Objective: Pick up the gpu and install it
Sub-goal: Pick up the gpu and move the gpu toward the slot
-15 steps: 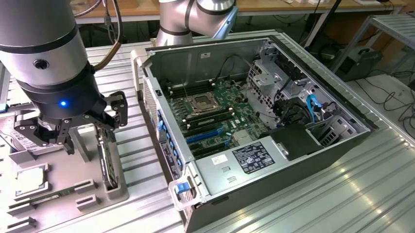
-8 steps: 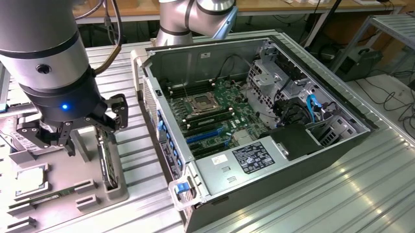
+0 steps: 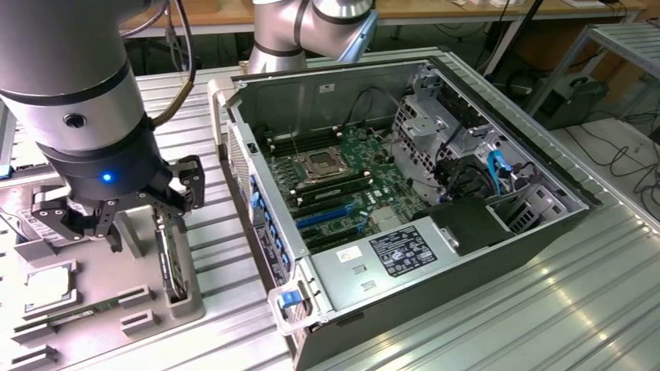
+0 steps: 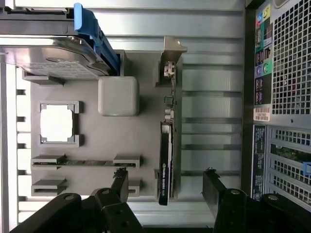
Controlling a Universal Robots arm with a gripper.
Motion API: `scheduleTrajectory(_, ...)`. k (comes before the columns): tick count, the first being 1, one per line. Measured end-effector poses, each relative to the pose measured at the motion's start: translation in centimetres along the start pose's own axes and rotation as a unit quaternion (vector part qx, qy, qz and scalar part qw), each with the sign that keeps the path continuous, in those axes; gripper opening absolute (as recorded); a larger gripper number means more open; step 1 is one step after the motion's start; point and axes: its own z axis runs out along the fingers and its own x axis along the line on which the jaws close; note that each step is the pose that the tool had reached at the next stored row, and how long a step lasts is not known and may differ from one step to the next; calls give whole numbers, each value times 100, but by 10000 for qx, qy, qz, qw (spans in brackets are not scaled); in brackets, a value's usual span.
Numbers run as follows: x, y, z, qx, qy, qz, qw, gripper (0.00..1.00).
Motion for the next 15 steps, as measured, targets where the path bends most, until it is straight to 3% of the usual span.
scheduleTrajectory(15,3,17,190,0,1,43,10000,72)
